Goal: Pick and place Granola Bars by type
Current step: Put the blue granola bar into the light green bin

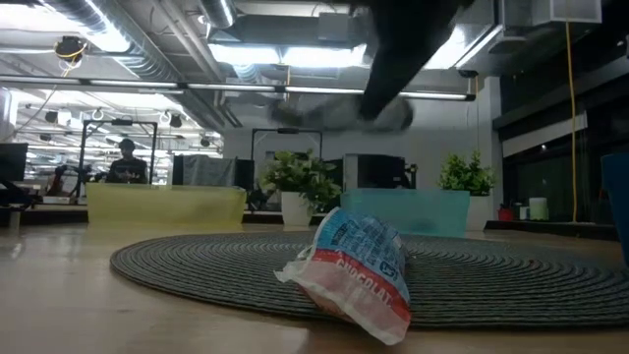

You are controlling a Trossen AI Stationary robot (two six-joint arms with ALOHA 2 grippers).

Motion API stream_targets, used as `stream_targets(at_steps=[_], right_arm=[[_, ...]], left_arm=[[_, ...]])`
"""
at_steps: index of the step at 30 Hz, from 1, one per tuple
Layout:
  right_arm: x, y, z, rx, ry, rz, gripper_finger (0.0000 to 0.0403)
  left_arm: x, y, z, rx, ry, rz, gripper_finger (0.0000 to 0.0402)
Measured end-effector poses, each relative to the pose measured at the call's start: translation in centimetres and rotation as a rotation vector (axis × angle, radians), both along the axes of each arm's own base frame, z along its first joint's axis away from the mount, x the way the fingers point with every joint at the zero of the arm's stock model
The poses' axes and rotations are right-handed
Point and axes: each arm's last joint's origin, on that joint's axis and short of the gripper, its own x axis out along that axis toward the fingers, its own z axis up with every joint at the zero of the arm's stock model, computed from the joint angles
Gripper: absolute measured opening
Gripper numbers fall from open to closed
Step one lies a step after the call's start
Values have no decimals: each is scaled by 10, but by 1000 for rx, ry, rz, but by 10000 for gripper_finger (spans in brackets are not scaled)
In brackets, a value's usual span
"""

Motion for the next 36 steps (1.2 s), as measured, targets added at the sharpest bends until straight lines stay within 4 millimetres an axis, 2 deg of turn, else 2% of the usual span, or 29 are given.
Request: stream_targets(at_steps=[7, 13, 18, 22, 26, 32, 36], right_arm=[[-40, 4, 49, -73, -17, -58, 33], [-81, -12, 96, -85, -124, -155, 13], [-107, -25, 128, -72, -246, -202, 19], [-120, -38, 141, -87, -285, -243, 23], [-124, -58, 146, -98, -287, -306, 12], [-123, -95, 147, -99, -242, -398, 23], [-120, -126, 146, -69, -206, -465, 24]], left_arm=[[-2, -3, 0, -17, -10, -8, 177], [-3, -3, 0, -28, -20, -5, 177], [-3, -3, 0, -28, -21, -4, 177], [-2, -3, 0, -28, -21, -1, 177], [-2, -3, 0, -28, -22, 0, 177], [-2, -3, 0, -28, -21, 0, 177], [-2, -3, 0, -25, -22, 1, 177]])
